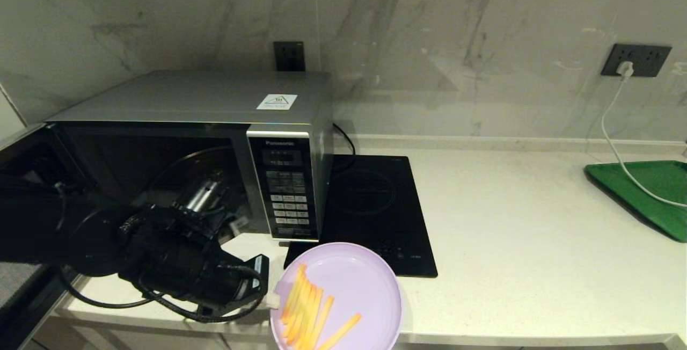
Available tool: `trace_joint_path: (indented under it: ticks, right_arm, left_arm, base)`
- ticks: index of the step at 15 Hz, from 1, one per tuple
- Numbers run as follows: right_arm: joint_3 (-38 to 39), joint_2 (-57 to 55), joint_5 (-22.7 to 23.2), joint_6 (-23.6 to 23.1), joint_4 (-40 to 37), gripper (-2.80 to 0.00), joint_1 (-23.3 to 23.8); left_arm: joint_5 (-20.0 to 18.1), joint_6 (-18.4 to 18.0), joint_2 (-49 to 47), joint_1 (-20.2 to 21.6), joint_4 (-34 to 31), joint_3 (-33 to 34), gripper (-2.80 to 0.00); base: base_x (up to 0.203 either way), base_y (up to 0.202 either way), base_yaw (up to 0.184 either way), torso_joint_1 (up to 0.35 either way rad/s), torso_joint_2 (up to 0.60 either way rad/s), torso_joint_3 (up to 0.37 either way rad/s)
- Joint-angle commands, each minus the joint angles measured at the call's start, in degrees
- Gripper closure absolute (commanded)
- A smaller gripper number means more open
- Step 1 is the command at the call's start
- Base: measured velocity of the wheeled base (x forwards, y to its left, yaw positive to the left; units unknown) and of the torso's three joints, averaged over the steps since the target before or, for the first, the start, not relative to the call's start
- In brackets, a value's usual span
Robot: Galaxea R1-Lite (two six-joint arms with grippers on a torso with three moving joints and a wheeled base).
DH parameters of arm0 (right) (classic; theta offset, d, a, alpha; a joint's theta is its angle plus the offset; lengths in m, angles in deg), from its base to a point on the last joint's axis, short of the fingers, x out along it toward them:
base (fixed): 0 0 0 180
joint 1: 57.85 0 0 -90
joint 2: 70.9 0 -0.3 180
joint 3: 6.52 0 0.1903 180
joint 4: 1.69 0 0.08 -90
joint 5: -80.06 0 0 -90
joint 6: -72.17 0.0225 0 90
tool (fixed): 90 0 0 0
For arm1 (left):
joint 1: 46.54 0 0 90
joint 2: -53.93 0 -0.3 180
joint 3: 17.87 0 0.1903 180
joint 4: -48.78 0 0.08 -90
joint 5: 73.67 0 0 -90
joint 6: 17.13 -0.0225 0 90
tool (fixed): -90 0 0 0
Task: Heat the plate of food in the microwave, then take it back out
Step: Put the plate in the microwave oven
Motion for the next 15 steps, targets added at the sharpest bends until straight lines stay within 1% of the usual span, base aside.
trace_joint_path:
  ticks: [1,3,5,7,9,11,13,15]
  right_arm:
    - [-0.01,0.0,0.0,0.04,-0.08,0.0,-0.01]
    - [-0.01,0.0,0.0,0.04,-0.08,0.0,-0.01]
    - [-0.01,-0.06,0.0,0.04,-0.08,0.0,-0.01]
    - [-0.01,-0.09,0.0,0.04,-0.08,0.0,-0.01]
    - [-0.01,0.0,0.0,0.04,-0.08,0.0,-0.01]
    - [-0.01,-0.04,0.0,0.04,-0.08,0.0,-0.01]
    - [-0.01,0.0,0.0,0.04,-0.08,0.0,-0.1]
    - [-0.01,-0.09,0.0,0.04,-0.08,0.0,-0.01]
  left_arm:
    - [-0.84,-1.08,6.89,3.62,0.08,5.52,0.0]
    - [-1.21,-2.75,10.71,9.15,0.12,9.52,0.0]
    - [-2.62,-4.89,12.62,16.52,0.09,11.64,0.0]
    - [-4.52,-6.14,12.47,26.11,0.01,12.31,0.0]
    - [-5.72,-7.48,11.38,34.54,0.07,12.47,0.0]
    - [-6.88,-9.22,10.48,41.69,0.12,12.36,0.0]
    - [-7.85,-9.87,9.15,47.14,0.18,12.21,0.0]
    - [-8.79,-9.13,7.83,49.79,0.23,10.7,0.0]
  base:
    - [0.0,0.0,0.0,0.0,0.0,0.0]
    - [0.0,0.0,0.0,0.0,0.0,0.0]
    - [0.0,0.0,0.0,0.0,0.0,0.0]
    - [0.0,0.0,0.0,0.0,0.0,0.0]
    - [0.0,0.0,0.0,0.0,0.0,0.0]
    - [0.0,0.0,0.0,0.0,0.0,0.0]
    - [0.0,0.0,0.0,0.0,0.0,0.0]
    - [0.0,0.0,0.0,0.0,0.0,0.0]
